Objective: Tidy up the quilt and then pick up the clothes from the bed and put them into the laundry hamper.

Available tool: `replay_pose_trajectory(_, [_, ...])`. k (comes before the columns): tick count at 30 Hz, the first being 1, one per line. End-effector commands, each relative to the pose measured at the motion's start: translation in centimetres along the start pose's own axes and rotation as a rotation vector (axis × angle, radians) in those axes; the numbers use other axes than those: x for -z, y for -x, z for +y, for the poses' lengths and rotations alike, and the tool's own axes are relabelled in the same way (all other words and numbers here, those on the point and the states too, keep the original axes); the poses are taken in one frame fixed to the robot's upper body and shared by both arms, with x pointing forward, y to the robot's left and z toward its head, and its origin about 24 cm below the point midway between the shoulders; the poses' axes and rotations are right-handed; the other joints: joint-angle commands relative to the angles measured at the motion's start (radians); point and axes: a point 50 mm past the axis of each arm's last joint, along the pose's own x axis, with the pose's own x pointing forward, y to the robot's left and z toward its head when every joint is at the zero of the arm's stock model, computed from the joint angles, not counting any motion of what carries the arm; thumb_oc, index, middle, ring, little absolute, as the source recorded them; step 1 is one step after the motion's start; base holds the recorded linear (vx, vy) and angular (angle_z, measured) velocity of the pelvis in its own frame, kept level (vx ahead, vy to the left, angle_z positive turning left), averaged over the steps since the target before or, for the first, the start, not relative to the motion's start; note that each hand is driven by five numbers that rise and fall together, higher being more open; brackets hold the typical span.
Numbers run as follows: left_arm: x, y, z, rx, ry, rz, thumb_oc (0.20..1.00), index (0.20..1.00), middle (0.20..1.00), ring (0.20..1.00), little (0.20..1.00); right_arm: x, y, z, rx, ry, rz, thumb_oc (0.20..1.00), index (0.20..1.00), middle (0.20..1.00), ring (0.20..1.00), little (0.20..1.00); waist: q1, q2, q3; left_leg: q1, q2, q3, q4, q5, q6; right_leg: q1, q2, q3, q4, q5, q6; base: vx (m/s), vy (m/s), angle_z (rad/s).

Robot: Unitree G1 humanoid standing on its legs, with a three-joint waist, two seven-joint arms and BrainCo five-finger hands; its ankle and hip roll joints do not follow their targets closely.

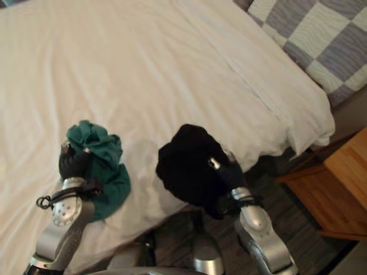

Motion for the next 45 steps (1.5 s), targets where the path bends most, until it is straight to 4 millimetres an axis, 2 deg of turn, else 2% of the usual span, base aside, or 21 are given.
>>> replay_pose_trajectory(1, [-2.3, 0.4, 0.1, 0.009, 0.037, -0.147, 0.2, 0.2, 0.2, 0.2, 0.2, -2.6, 0.0, 1.2, -0.089, -0.084, -0.167, 0.2, 0.2, 0.2, 0.2, 0.2, -0.013, -0.055, -0.09, 0.05, -0.038, -0.004, 0.001, -0.126, 0.012, 0.04, -0.009, 0.006, -0.006, -0.094, 0.059, 0.02, -0.018, -0.04])
replay_pose_trajectory(7, [-1.5, 0.8, 0.8, -0.127, 0.009, -0.099, 0.2, 0.2, 0.2, 0.2, 0.2, -1.9, -0.3, 2.6, -0.185, -0.034, -0.132, 0.2, 0.2, 0.2, 0.2, 0.2, -0.005, -0.053, -0.108, 0.071, -0.02, -0.02, 0.067, -0.152, 0.004, 0.078, -0.023, 0.003, 0.007, -0.115, 0.053, 0.07, -0.092, -0.02])
replay_pose_trajectory(11, [-1.1, 1.0, 2.0, -0.297, 0.018, -0.086, 0.2, 0.2, 0.2, 0.2, 0.2, -0.9, -0.8, 3.6, -0.337, -0.013, -0.061, 0.2, 0.2, 0.2, 0.2, 0.2, 0.051, -0.044, -0.063, 0.003, 0.006, -0.101, 0.169, -0.156, 0.002, 0.055, -0.014, -0.052, 0.103, -0.166, 0.003, -0.05, -0.125, 0.21])
replay_pose_trajectory(13, [-1.0, 1.3, 2.6, -0.354, 0.041, -0.105, 0.2, 0.2, 0.2, 0.2, 0.2, -0.6, -0.7, 4.0, -0.41, 0.011, -0.056, 0.2, 0.2, 0.2, 0.2, 0.2, 0.089, -0.028, -0.046, -0.017, 0.02, -0.159, 0.124, -0.106, -0.006, 0.047, -0.001, -0.104, 0.108, -0.172, -0.011, -0.2, -0.057, 0.64])
replay_pose_trajectory(14, [-1.0, 1.6, 2.7, -0.354, 0.034, -0.11, 0.2, 0.2, 0.2, 0.2, 0.2, -0.4, -0.3, 4.1, -0.437, 0.032, -0.053, 0.2, 0.2, 0.2, 0.2, 0.2, 0.116, -0.013, -0.04, -0.027, 0.029, -0.165, 0.09, -0.067, -0.018, 0.055, -0.006, -0.177, 0.108, -0.178, -0.01, -0.33, 0.005, 1.03])
replay_pose_trajectory(16, [-1.0, 2.0, 2.9, -0.311, 0.024, -0.11, 0.2, 0.2, 0.2, 0.2, 0.2, -0.6, 0.1, 3.1, -0.361, 0.031, -0.083, 0.2, 0.2, 0.2, 0.2, 0.2, 0.149, -0.002, -0.038, -0.034, 0.042, -0.091, 0.105, -0.063, -0.039, 0.09, -0.055, -0.35, 0.097, -0.179, 0.006, -0.41, 0.04, 2.2])
replay_pose_trajectory(20, [-0.8, 2.5, 3.4, -0.321, 0.04, -0.109, 0.2, 0.2, 0.2, 0.2, 0.2, -0.5, -0.2, 2.6, -0.313, 0.039, -0.076, 0.2, 0.2, 0.2, 0.2, 0.2, 0.176, -0.006, -0.062, -0.053, 0.048, -0.003, 0.215, -0.105, -0.041, 0.097, -0.12, -0.478, 0.106, -0.158, 0.014, -0.31, 0.165, 1.95])
replay_pose_trajectory(21, [-0.3, 2.5, 3.8, -0.315, 0.039, -0.087, 0.2, 0.2, 0.2, 0.2, 0.2, -0.2, -0.6, 2.9, -0.293, 0.047, -0.063, 0.2, 0.2, 0.2, 0.2, 0.2, 0.201, -0.008, -0.076, -0.043, 0.088, 0.052, 0.292, -0.121, -0.041, 0.107, -0.15, -0.529, 0.136, -0.155, 0.022, -0.23, 0.203, 1.97])
replay_pose_trajectory(23, [-0.1, 2.4, 3.9, -0.315, 0.036, -0.082, 0.2, 0.2, 0.2, 0.2, 0.2, -0.1, -0.8, 3.2, -0.294, 0.052, -0.062, 0.2, 0.2, 0.2, 0.2, 0.2, 0.205, -0.006, -0.079, -0.041, 0.109, 0.067, 0.307, -0.11, -0.044, 0.111, -0.155, -0.548, 0.139, -0.151, 0.023, -0.25, 0.234, 1.98])
replay_pose_trajectory(24, [0.2, 1.9, 3.9, -0.297, 0.024, -0.072, 0.2, 0.2, 0.2, 0.2, 0.2, -0.1, -1.3, 3.6, -0.281, 0.058, -0.059, 0.2, 0.2, 0.2, 0.2, 0.2, 0.211, 0.001, -0.091, -0.026, 0.195, 0.108, 0.303, -0.049, -0.071, 0.122, -0.162, -0.584, 0.116, -0.128, 0.028, -0.29, 0.294, 1.7])
replay_pose_trajectory(26, [0.3, 1.5, 3.6, -0.281, 0.015, -0.056, 0.2, 0.2, 0.2, 0.2, 0.2, 0.0, -1.7, 3.7, -0.256, 0.06, -0.048, 0.2, 0.2, 0.2, 0.2, 0.2, 0.209, 0.004, -0.094, -0.002, 0.234, 0.121, 0.279, -0.045, -0.085, 0.129, -0.178, -0.593, 0.099, -0.104, 0.047, -0.31, 0.413, 1.89])
replay_pose_trajectory(29, [0.3, 1.2, 3.1, -0.251, 0.005, -0.044, 0.2, 0.2, 0.2, 0.2, 0.2, 0.0, -2.1, 3.6, -0.211, 0.058, -0.046, 0.2, 0.2, 0.2, 0.2, 0.2, 0.2, 0.004, -0.095, 0.026, 0.246, 0.146, 0.25, -0.07, -0.091, 0.132, -0.213, -0.597, 0.077, -0.063, 0.089, -0.25, 0.487, 1.07])
replay_pose_trajectory(31, [0.9, 0.9, 2.8, -0.224, -0.033, -0.009, 0.2, 0.2, 0.2, 0.2, 0.2, 0.7, -2.1, 3.1, -0.14, 0.044, -0.002, 0.2, 0.2, 0.2, 0.2, 0.2, 0.189, 0.006, -0.09, 0.039, 0.216, 0.158, 0.208, -0.103, -0.09, 0.131, -0.267, -0.595, 0.058, -0.017, 0.132, -0.21, 0.549, 0.67])
replay_pose_trajectory(33, [1.2, 0.6, 2.8, -0.224, -0.078, 0.001, 0.2, 0.2, 0.2, 0.2, 0.2, 1.6, -2.2, 3.0, -0.113, 0.007, 0.054, 0.2, 0.2, 0.2, 0.2, 0.2, 0.191, 0.002, -0.081, 0.007, 0.182, 0.145, 0.211, -0.09, -0.083, 0.139, -0.297, -0.602, 0.034, 0.027, 0.13, -0.23, 0.387, 0.96])
replay_pose_trajectory(35, [1.8, -0.3, 2.2, -0.118, -0.111, 0.027, 0.2, 0.2, 0.2, 0.2, 0.2, 2.8, -1.4, 2.1, -0.028, -0.041, 0.062, 0.2, 0.2, 0.2, 0.2, 0.2, 0.157, -0.008, -0.076, -0.024, 0.077, 0.033, 0.166, -0.094, -0.041, 0.09, -0.309, -0.425, 0.039, 0.051, 0.131, -0.14, 0.521, 0.63])
replay_pose_trajectory(36, [2.1, -0.4, 2.1, -0.089, -0.11, 0.047, 0.2, 0.2, 0.2, 0.2, 0.2, 2.9, -1.0, 1.8, 0.005, -0.033, 0.056, 0.2, 0.2, 0.2, 0.2, 0.2, 0.139, -0.007, -0.087, -0.031, 0.048, -0.007, 0.141, -0.088, -0.025, 0.071, -0.284, -0.359, 0.056, 0.028, 0.125, 0.03, 0.459, 3.02])
replay_pose_trajectory(37, [2.6, -0.2, 1.8, -0.045, -0.113, 0.074, 0.2, 0.2, 0.2, 0.2, 0.2, 3.1, -0.4, 1.3, 0.047, -0.035, 0.047, 0.2, 0.2, 0.2, 0.2, 0.2, 0.112, -0.006, -0.105, -0.044, 0.014, -0.065, 0.109, -0.079, 0.004, 0.046, -0.211, -0.258, 0.109, -0.053, 0.1, 0.02, 0.298, 3.58])
replay_pose_trajectory(39, [2.6, -0.2, 1.7, -0.045, -0.113, 0.074, 0.2, 0.2, 0.2, 0.2, 0.2, 3.1, -0.4, 1.3, 0.047, -0.035, 0.046, 0.2, 0.2, 0.2, 0.2, 0.2, 0.111, -0.006, -0.109, -0.05, 0.013, -0.065, 0.108, -0.076, 0.004, 0.04, -0.212, -0.258, 0.11, -0.051, 0.099, 0.0, 0.212, 2.3])
replay_pose_trajectory(40, [3.3, 0.5, 1.9, -0.069, -0.103, 0.109, 0.2, 0.2, 0.2, 0.2, 0.2, 2.9, 0.3, 0.6, 0.034, -0.003, 0.022, 0.2, 0.2, 0.2, 0.2, 0.2, 0.09, -0.014, -0.117, -0.049, -0.013, -0.084, 0.088, -0.072, 0.017, 0.026, -0.096, -0.224, 0.167, -0.15, 0.063, -0.03, 0.308, 0.56])
replay_pose_trajectory(41, [4.1, 1.4, 2.2, -0.101, -0.084, 0.146, 0.2, 0.2, 0.2, 0.2, 0.2, 2.4, 1.1, -0.4, 0.008, 0.024, 0.002, 0.2, 0.2, 0.2, 0.2, 0.2, 0.076, -0.032, -0.12, -0.036, -0.06, -0.134, 0.061, -0.075, 0.027, 0.026, -0.003, -0.166, 0.141, -0.173, 0.02, -0.07, 0.278, 0.38])
replay_pose_trajectory(45, [4.0, 1.2, 0.8, -0.027, -0.08, 0.128, 0.2, 0.2, 0.2, 0.2, 0.2, 2.5, -0.5, -0.4, 0.043, 0.022, -0.027, 0.2, 0.2, 0.2, 0.2, 0.2, 0.1, -0.022, -0.13, -0.051, -0.085, -0.178, 0.014, -0.039, 0.028, 0.04, 0.032, -0.159, 0.073, -0.15, 0.005, -0.06, 0.037, 0.97])
